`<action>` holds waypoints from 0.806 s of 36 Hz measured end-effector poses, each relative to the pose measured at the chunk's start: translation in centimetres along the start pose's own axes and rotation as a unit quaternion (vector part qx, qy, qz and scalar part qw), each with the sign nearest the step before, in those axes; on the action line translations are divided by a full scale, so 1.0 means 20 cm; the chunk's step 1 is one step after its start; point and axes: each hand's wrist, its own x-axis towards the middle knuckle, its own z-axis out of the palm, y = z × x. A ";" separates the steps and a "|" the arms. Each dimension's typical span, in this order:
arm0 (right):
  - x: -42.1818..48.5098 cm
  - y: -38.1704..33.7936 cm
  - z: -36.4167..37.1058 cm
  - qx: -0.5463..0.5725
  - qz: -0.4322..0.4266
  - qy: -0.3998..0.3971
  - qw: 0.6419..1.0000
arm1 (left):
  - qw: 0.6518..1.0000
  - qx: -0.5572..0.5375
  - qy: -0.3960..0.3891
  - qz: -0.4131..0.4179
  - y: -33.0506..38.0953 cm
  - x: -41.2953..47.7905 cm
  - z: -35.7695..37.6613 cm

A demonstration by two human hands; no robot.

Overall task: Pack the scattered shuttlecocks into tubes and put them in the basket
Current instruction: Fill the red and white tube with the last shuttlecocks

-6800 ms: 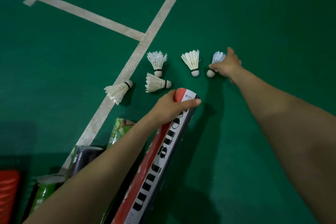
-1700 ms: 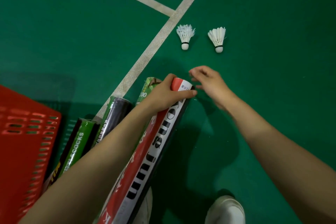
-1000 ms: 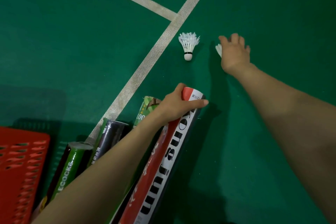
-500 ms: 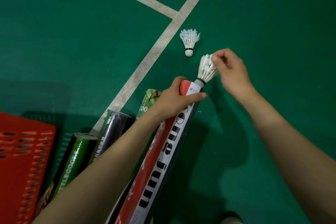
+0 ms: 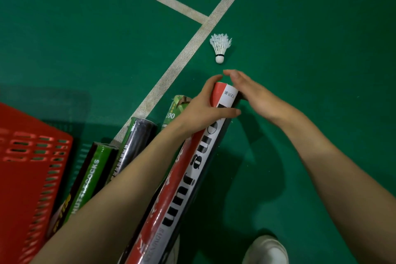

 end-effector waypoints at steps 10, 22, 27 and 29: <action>0.10 0.03 0.04 0.045 0.034 0.013 0.998 | 0.996 0.025 0.033 -0.083 -0.05 -0.01 0.00; 0.51 0.03 0.03 -0.020 0.055 0.138 0.989 | 0.992 0.008 -0.033 -0.119 -0.21 -0.08 -0.09; 0.71 -0.03 -0.04 -0.159 0.054 0.165 0.972 | 0.994 0.036 0.075 -0.069 -0.14 0.00 -0.21; 0.78 -0.03 -0.05 -0.189 0.058 0.165 0.966 | 0.993 0.041 0.076 -0.079 -0.11 0.04 -0.27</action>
